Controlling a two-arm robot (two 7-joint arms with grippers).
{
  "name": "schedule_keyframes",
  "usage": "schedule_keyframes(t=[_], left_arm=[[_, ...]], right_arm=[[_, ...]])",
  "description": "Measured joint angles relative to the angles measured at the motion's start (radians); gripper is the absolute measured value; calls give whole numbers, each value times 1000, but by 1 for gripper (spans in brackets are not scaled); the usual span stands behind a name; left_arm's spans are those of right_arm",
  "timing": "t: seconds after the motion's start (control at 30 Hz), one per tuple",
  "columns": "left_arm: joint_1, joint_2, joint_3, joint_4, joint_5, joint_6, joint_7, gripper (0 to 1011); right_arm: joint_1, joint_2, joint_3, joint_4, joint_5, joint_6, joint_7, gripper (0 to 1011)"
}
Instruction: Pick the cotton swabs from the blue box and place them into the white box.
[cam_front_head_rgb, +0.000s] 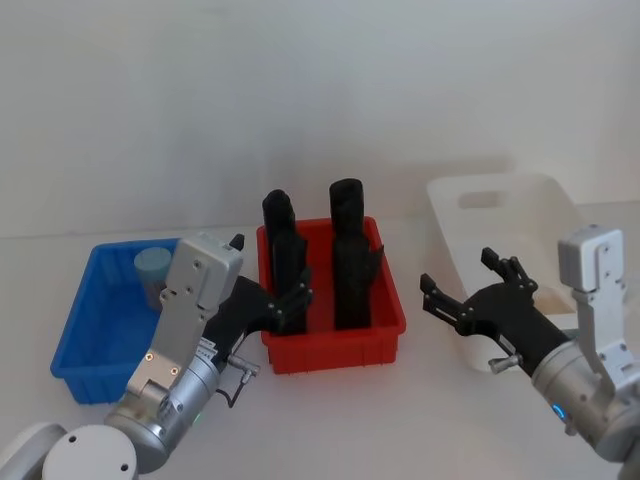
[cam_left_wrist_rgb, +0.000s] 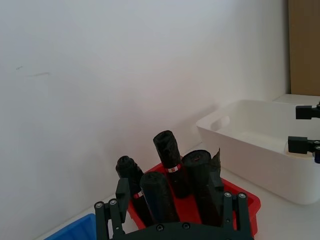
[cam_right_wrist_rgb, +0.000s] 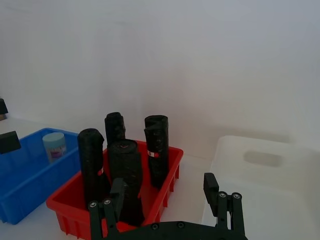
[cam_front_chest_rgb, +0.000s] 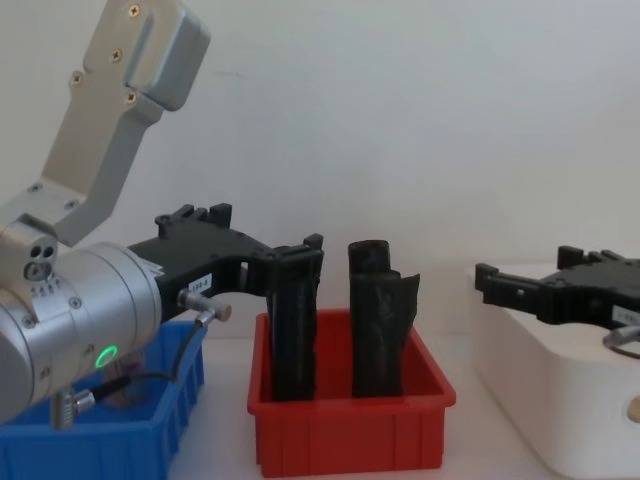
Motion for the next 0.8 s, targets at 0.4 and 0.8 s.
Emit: schedule_keyframes(t=[0.4,0.8], left_arm=[[0,0,0,0,0,0,0,1000],[0,0,0,0,0,0,0,1000]], right_arm=[[161,-85,-28,233,-59,-37,82,1002],[306,-156,-54,468,-107,-92,162,1002]])
